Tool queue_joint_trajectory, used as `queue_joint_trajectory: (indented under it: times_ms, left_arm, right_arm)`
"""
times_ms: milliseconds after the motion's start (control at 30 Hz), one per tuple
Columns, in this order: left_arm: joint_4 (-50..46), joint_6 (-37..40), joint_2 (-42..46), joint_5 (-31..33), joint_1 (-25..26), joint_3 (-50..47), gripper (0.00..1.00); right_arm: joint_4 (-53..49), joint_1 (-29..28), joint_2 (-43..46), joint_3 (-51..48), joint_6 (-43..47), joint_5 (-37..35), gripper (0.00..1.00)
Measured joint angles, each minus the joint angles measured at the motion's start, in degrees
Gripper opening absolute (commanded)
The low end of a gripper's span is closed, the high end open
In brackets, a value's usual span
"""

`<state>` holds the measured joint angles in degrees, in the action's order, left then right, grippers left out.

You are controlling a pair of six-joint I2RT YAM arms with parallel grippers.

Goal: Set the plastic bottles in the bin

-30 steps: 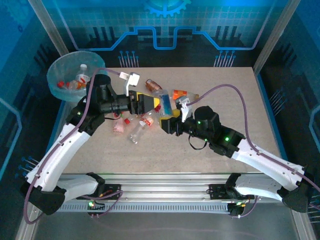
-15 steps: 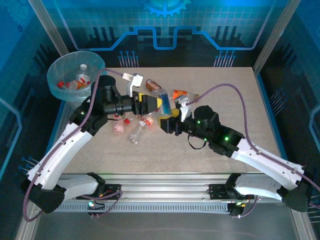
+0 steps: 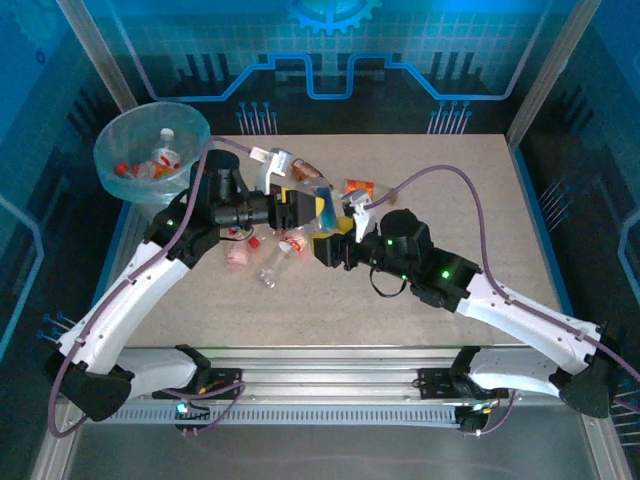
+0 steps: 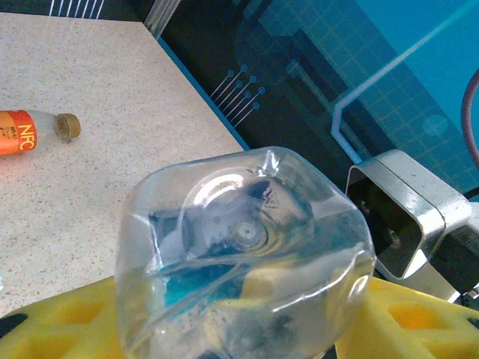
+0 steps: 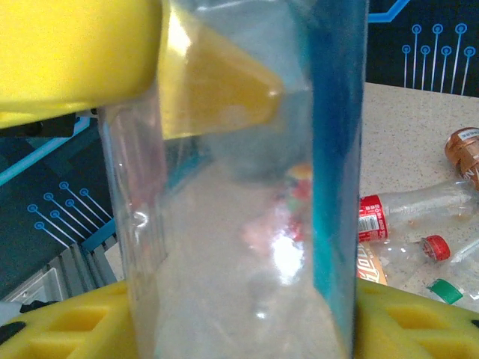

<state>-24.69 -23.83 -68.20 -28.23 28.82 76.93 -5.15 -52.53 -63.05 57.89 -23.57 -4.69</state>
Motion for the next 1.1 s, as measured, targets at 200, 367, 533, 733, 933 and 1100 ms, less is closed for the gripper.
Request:
queue_joint_trajectory:
  times_ms: [200,367,533,733,933,1100]
  left_arm:
    - [-2.3,1.2,0.0,6.1,0.1,1.0,0.55]
    - [-5.5,4.6,0.0,12.1,-2.8,6.1,0.52]
    - [-8.0,9.0,-1.0,18.5,-15.0,16.9,0.50]
    - [-8.4,15.0,-5.5,24.7,-27.8,25.7,0.49]
    - [-8.2,16.4,-14.3,27.3,-38.9,30.2,0.48]
    - [-8.1,11.8,-22.4,25.1,-45.8,33.6,0.48]
  right_arm:
    - [-0.9,-0.5,-0.5,1.7,0.8,-3.6,0.90]
    - [-1.3,-0.4,-0.6,3.5,1.0,-6.4,0.92]
    - [-0.9,-0.5,-2.4,6.4,2.3,-7.1,0.91]
    - [-0.7,-0.5,-4.9,8.2,3.3,-6.8,0.91]
    - [-0.8,-0.5,-6.6,8.4,3.4,-5.7,0.91]
    - [-0.8,-0.5,-7.7,9.0,4.2,-5.1,0.90]
